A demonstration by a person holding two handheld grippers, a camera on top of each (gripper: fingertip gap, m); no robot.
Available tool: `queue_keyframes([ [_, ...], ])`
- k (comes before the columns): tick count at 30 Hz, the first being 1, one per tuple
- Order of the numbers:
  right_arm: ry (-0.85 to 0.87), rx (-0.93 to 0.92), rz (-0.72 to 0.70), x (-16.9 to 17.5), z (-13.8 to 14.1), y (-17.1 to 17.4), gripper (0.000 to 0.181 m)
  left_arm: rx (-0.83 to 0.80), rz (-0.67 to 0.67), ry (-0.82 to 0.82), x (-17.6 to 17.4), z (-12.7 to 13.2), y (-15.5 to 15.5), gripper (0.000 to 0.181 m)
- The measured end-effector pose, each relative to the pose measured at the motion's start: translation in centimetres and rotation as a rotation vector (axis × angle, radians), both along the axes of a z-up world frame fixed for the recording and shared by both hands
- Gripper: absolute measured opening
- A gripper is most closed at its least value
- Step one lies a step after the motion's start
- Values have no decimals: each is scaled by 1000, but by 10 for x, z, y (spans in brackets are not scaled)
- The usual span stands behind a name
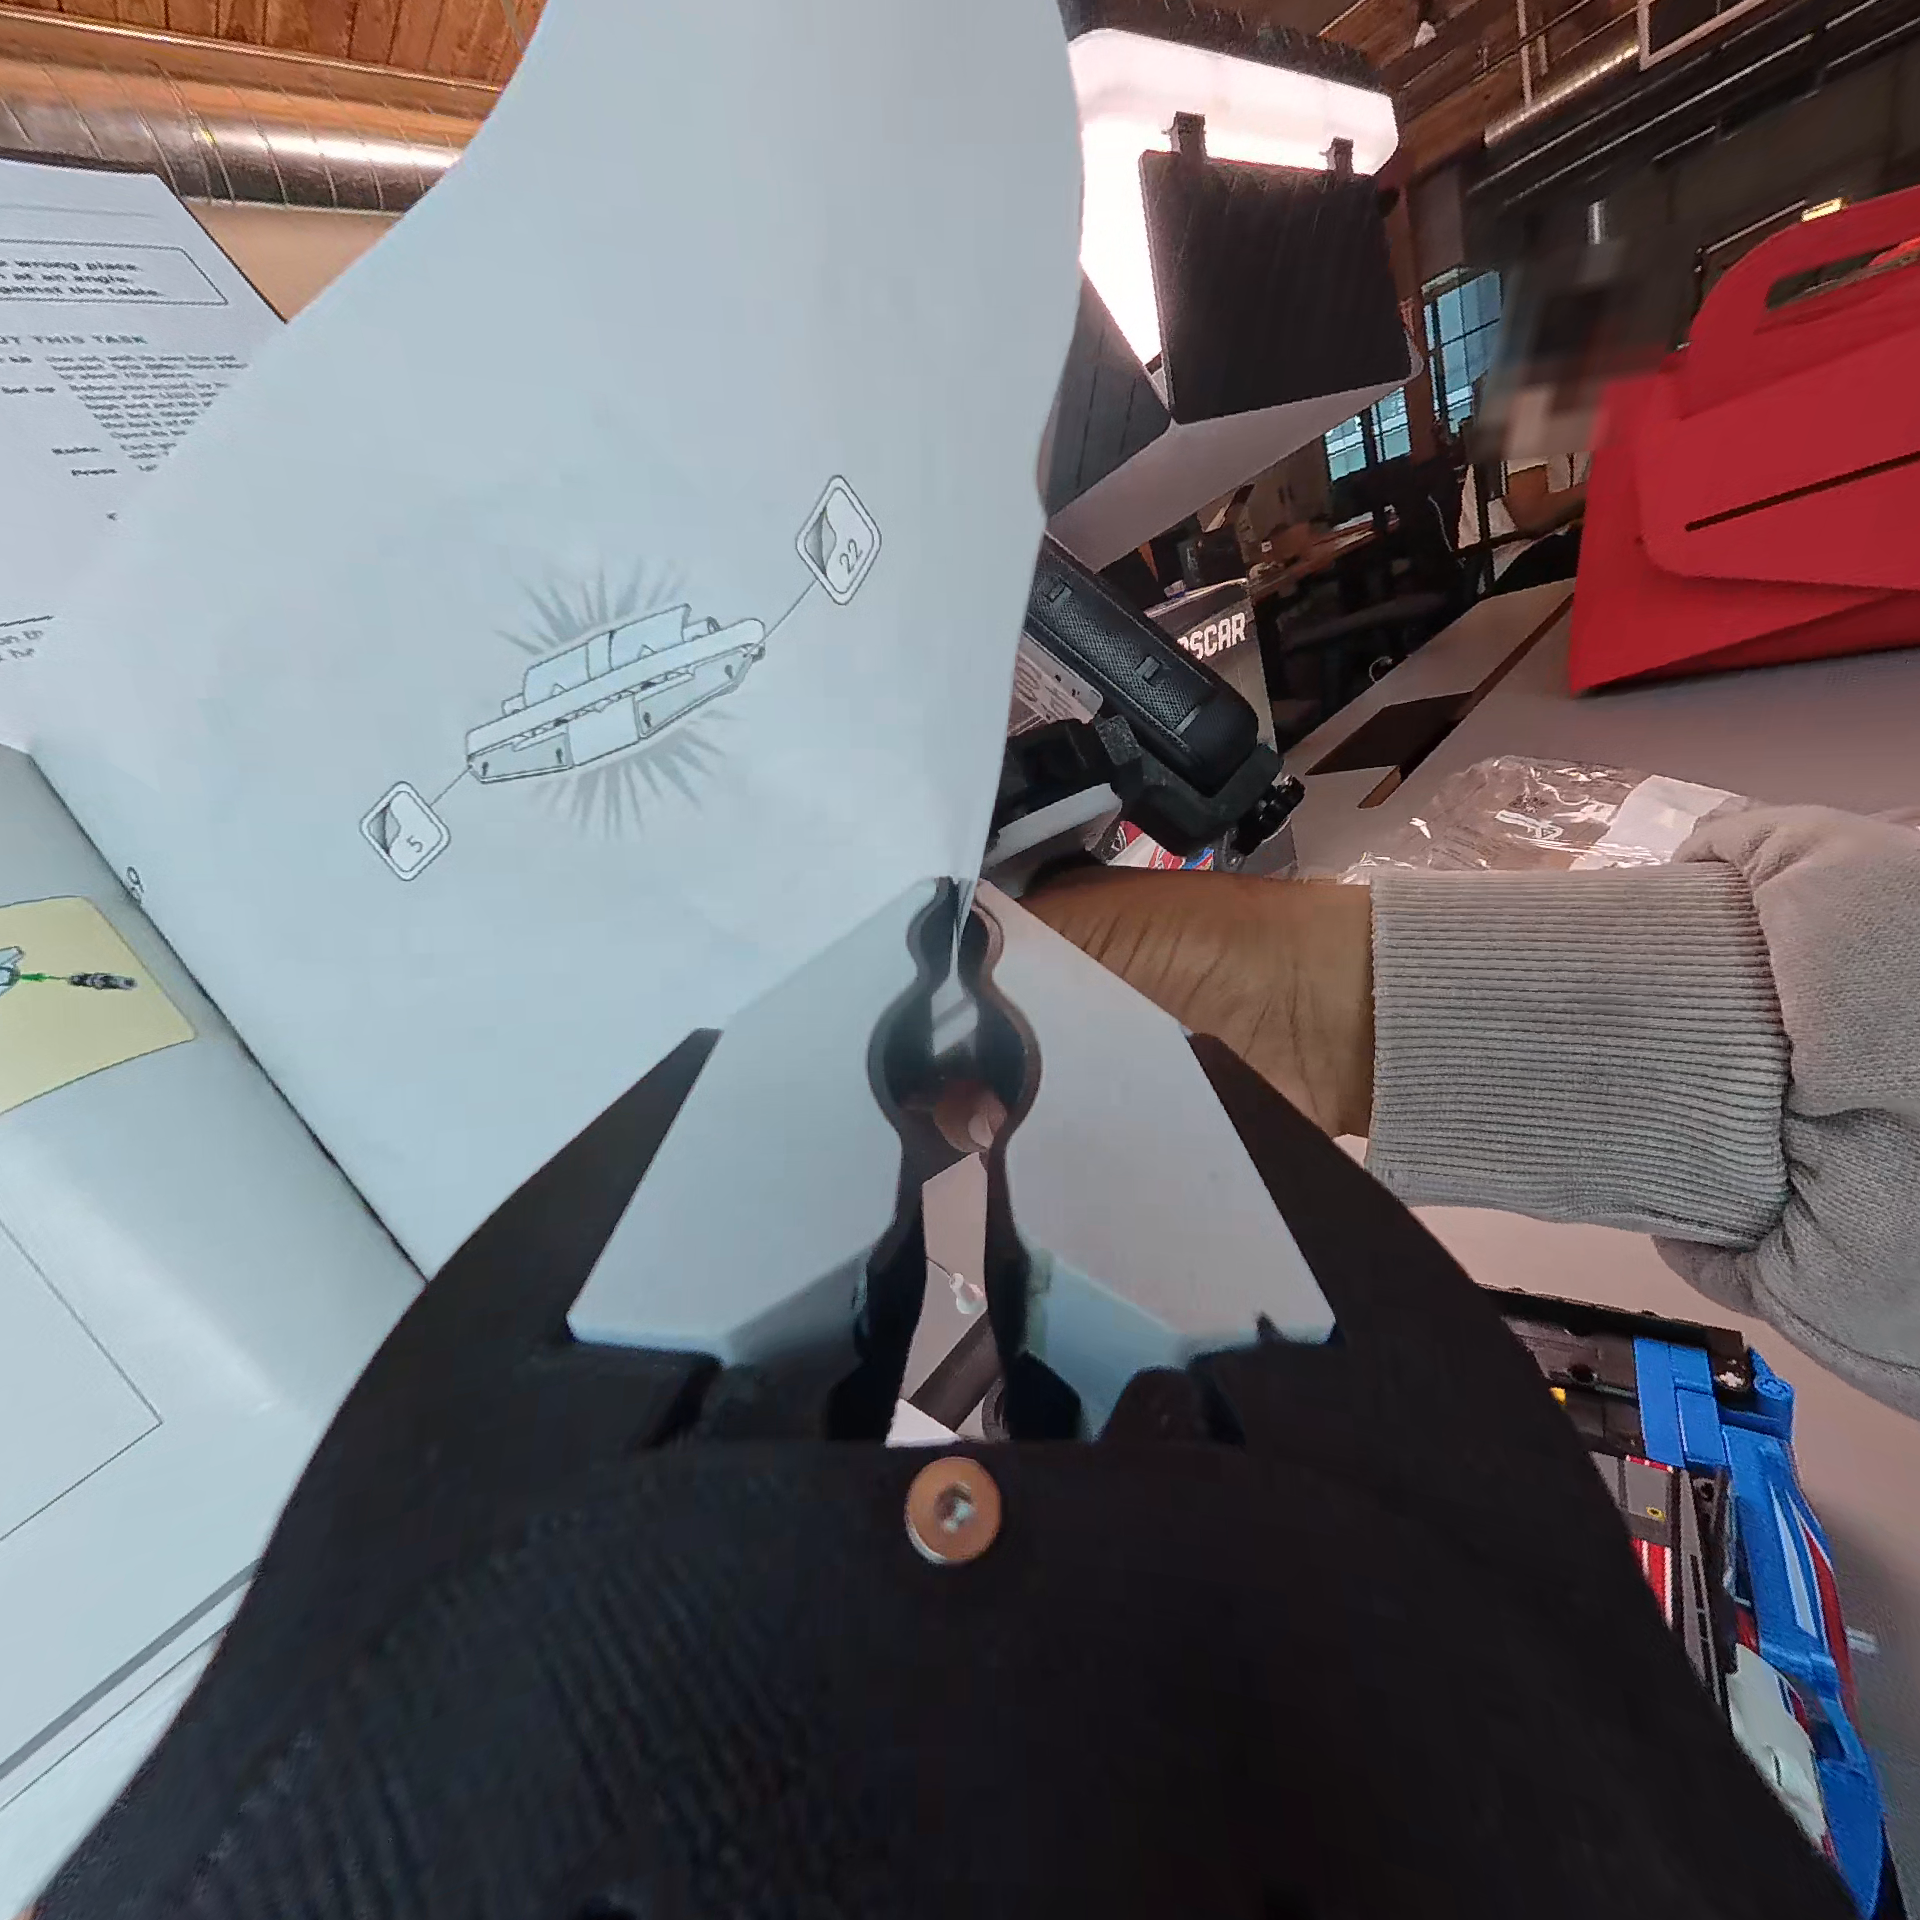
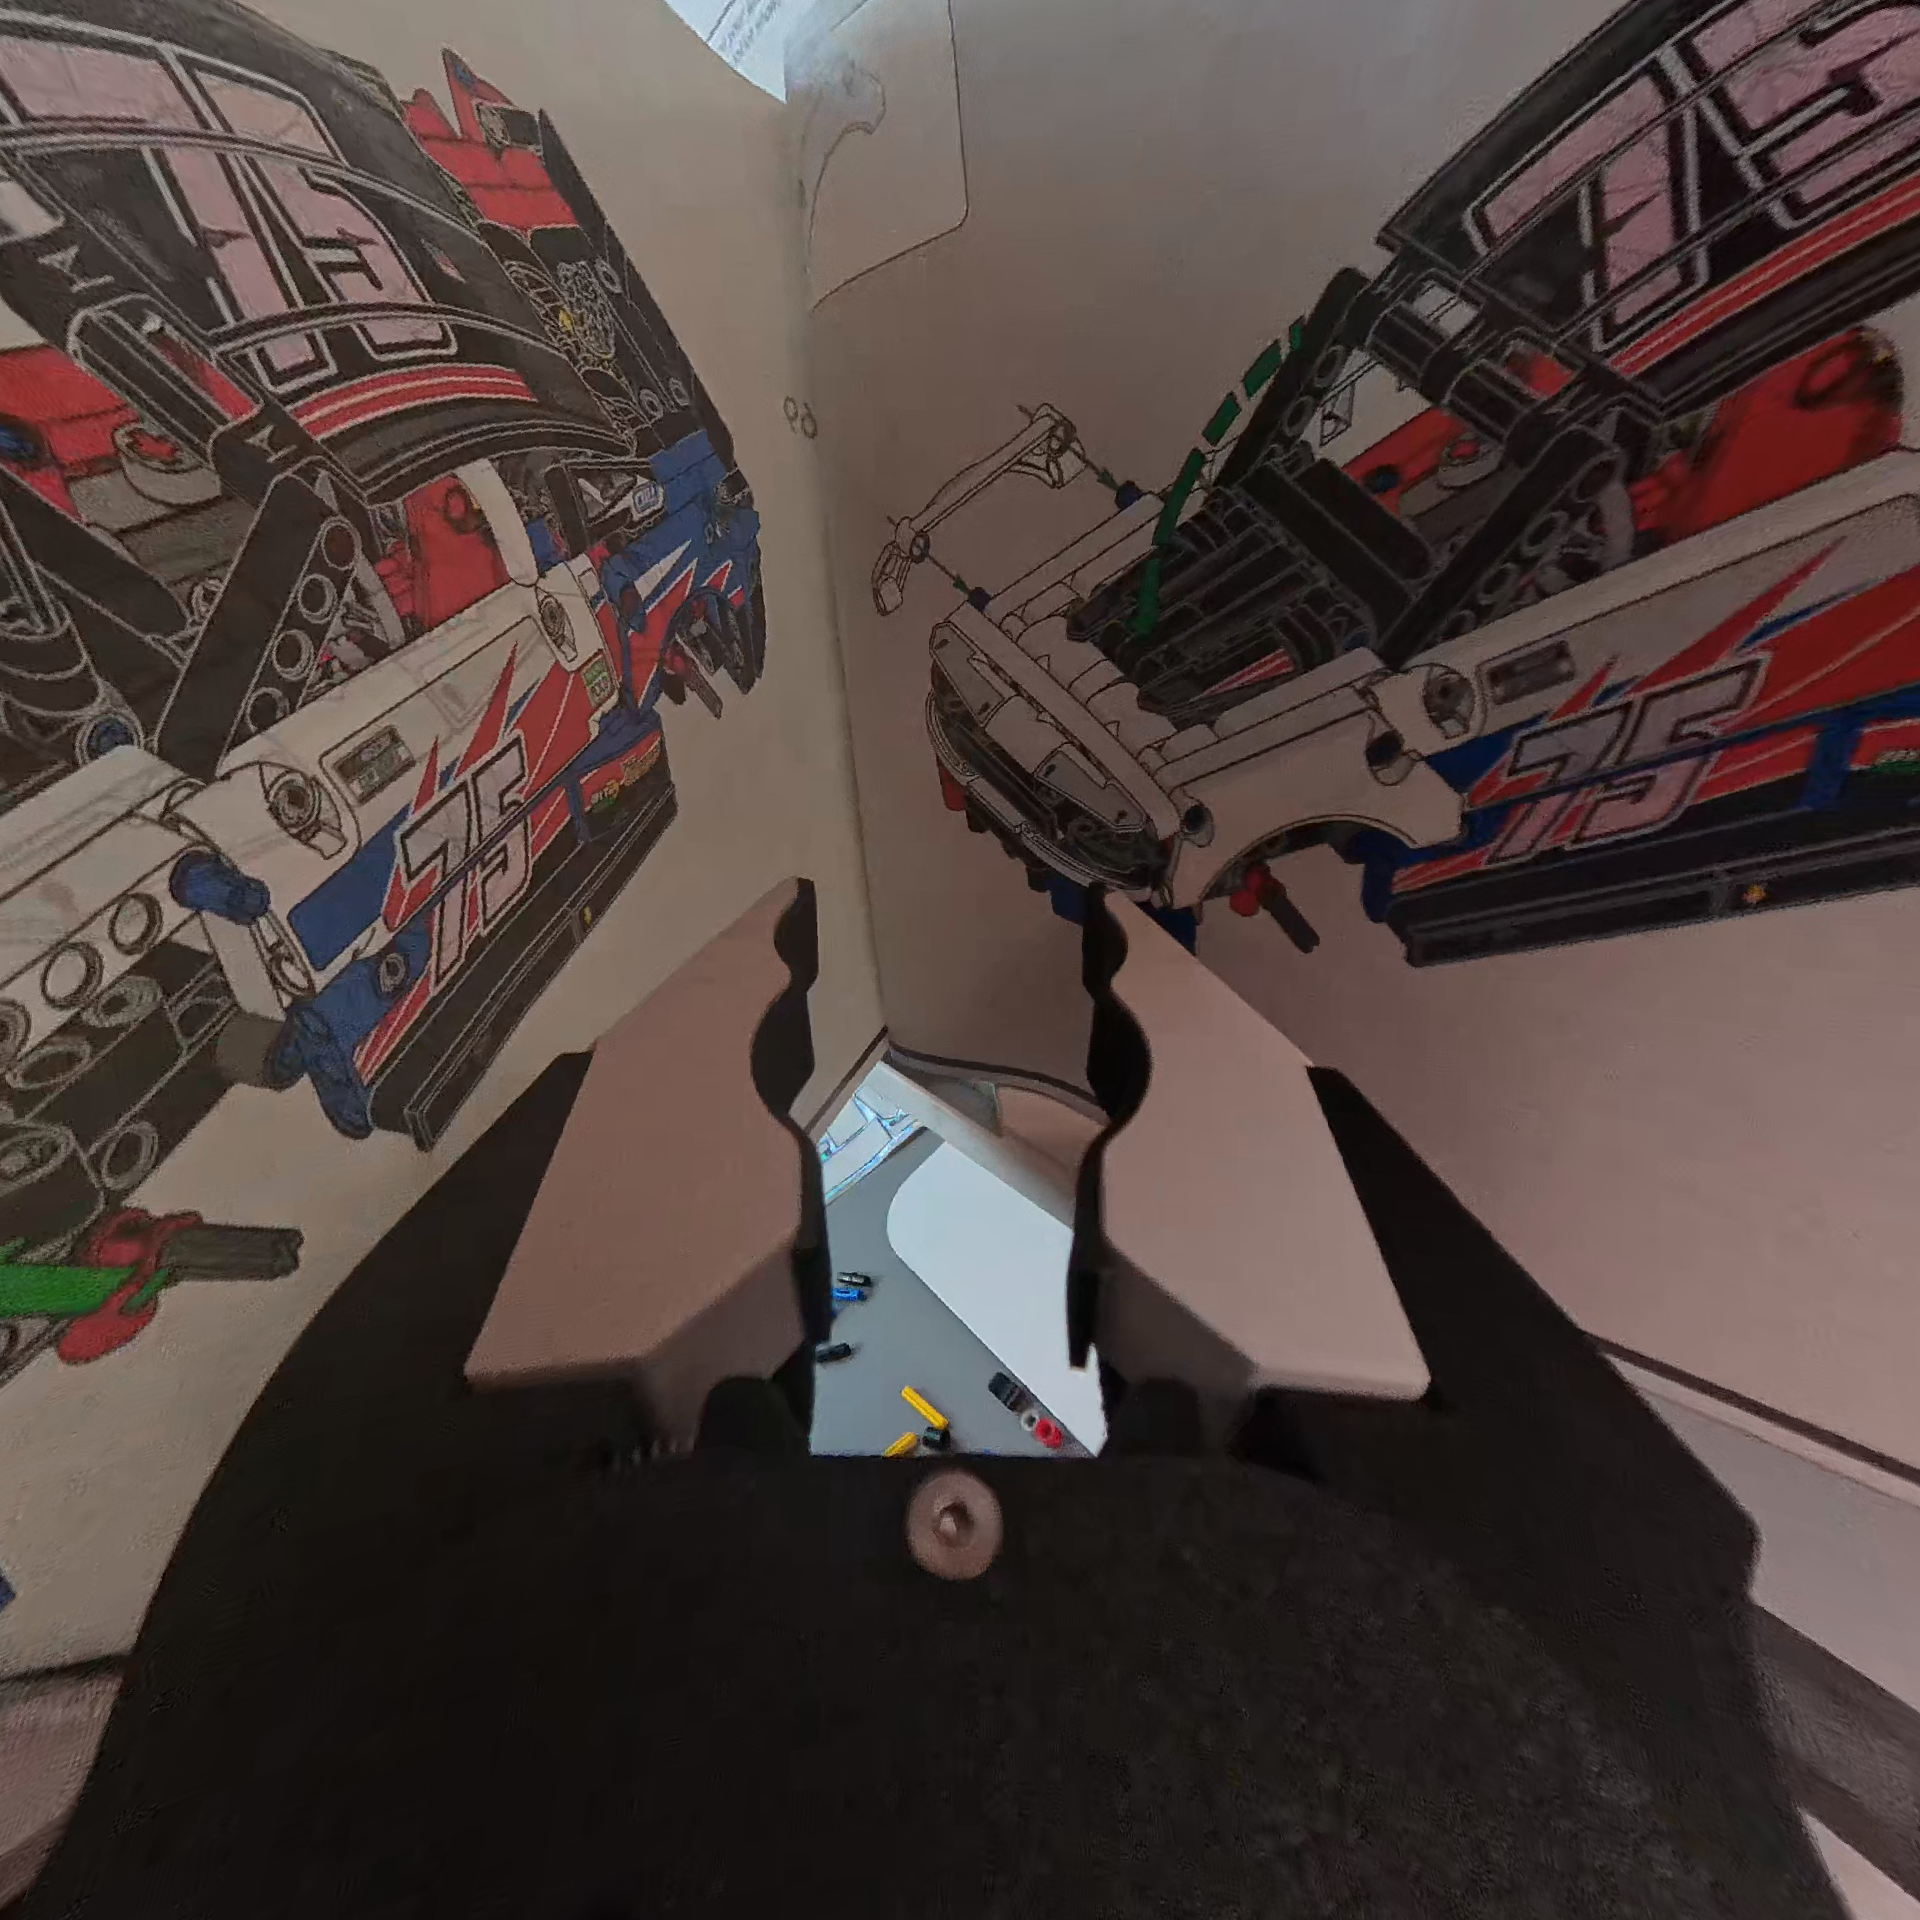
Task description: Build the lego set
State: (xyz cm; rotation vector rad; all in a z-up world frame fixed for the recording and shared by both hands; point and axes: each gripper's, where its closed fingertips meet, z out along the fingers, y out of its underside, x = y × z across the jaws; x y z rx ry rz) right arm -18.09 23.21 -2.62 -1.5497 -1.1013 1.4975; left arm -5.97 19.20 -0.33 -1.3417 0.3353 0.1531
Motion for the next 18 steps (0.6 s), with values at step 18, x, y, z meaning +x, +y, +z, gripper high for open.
queue_keyframes([
  [18,-233,476,-490,-35,-14,-13,96,167,306,-793,-227,-43,-125,0],
])
